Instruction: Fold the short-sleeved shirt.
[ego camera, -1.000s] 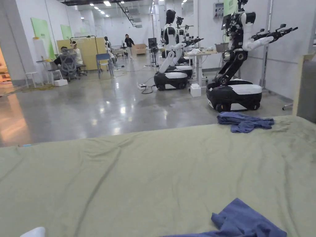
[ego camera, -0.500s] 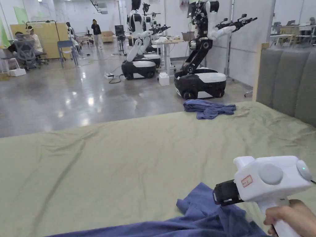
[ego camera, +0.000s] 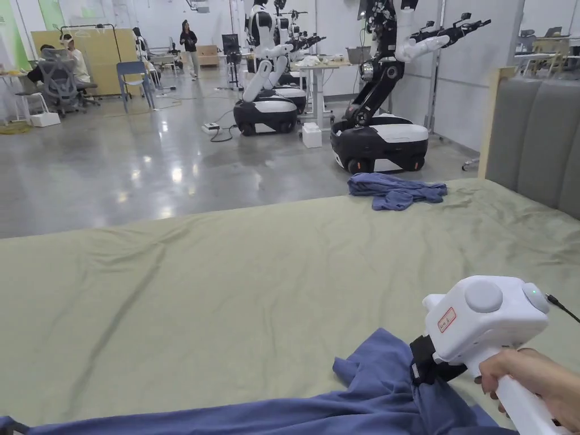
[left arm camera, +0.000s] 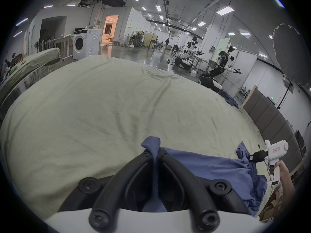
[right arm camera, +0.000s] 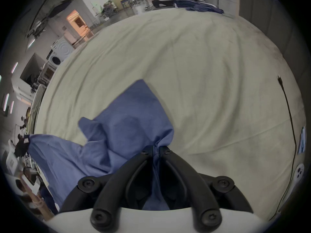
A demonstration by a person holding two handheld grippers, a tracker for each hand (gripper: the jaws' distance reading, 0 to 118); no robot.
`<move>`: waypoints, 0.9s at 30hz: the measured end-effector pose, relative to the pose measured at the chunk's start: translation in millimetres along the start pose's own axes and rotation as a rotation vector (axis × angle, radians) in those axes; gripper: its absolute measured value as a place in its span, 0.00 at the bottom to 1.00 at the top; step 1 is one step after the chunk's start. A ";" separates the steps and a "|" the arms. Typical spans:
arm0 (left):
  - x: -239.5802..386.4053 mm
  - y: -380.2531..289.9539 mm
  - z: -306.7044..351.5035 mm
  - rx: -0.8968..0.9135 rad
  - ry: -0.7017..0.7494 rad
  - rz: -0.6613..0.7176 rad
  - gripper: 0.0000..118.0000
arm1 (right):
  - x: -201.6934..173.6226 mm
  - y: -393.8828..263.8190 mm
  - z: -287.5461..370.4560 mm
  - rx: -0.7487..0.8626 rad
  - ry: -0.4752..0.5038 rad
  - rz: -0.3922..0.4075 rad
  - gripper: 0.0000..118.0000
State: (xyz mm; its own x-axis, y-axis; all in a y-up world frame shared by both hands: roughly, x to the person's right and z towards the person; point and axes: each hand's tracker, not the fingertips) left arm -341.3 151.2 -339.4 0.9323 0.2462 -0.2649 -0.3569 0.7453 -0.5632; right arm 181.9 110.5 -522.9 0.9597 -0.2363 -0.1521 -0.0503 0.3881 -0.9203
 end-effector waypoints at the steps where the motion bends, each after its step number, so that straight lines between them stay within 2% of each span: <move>1: -2.1 2.7 1.0 0.001 0.011 -0.003 0.03 | -0.8 -0.6 7.2 0.013 0.051 -0.017 0.07; 3: -3.5 8.5 7.1 0.007 -0.002 0.003 0.03 | -7.1 -1.3 24.3 0.046 0.080 -0.044 0.07; 5: -4.1 14.7 12.7 0.017 -0.018 0.017 0.03 | -15.6 1.4 44.2 0.089 0.072 -0.015 0.07; 7: -1.4 21.4 18.9 0.022 -0.016 0.007 0.03 | -20.0 0.7 68.4 0.128 0.104 -0.010 0.07; 8: -0.3 25.6 22.9 0.027 -0.014 -0.004 0.03 | -9.1 14.1 73.4 0.160 0.121 -0.031 0.07; 11: 1.4 43.7 40.0 0.062 -0.024 -0.010 0.03 | -12.2 20.0 115.6 0.225 0.167 -0.037 0.07; 15: 7.8 72.8 67.6 0.134 -0.018 -0.047 0.03 | -25.9 21.8 174.6 0.325 0.165 -0.014 0.07; 16: 9.8 81.2 75.5 0.154 -0.009 -0.049 0.03 | -12.5 37.0 180.2 0.342 0.167 -0.019 0.07; 19: 10.7 108.3 92.8 0.194 -0.019 -0.040 0.03 | -12.5 49.7 216.5 0.405 0.196 -0.051 0.07; 24: 18.5 158.9 114.8 0.257 0.039 -0.066 0.03 | -21.7 77.7 259.1 0.461 0.178 -0.033 0.07; 25: 20.7 166.0 118.8 0.264 0.035 -0.059 0.03 | -21.5 83.1 262.0 0.468 0.189 -0.034 0.07; 27: 26.7 180.4 128.7 0.302 0.026 -0.077 0.03 | -22.5 94.0 269.6 0.499 0.274 -0.092 0.07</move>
State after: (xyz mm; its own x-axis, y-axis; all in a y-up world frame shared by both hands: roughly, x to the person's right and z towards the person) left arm -373.1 372.0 -347.3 0.9526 0.1690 -0.2529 -0.2483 0.9124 -0.3255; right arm 230.0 392.5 -508.7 0.8439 -0.4854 -0.2286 0.2303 0.7125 -0.6628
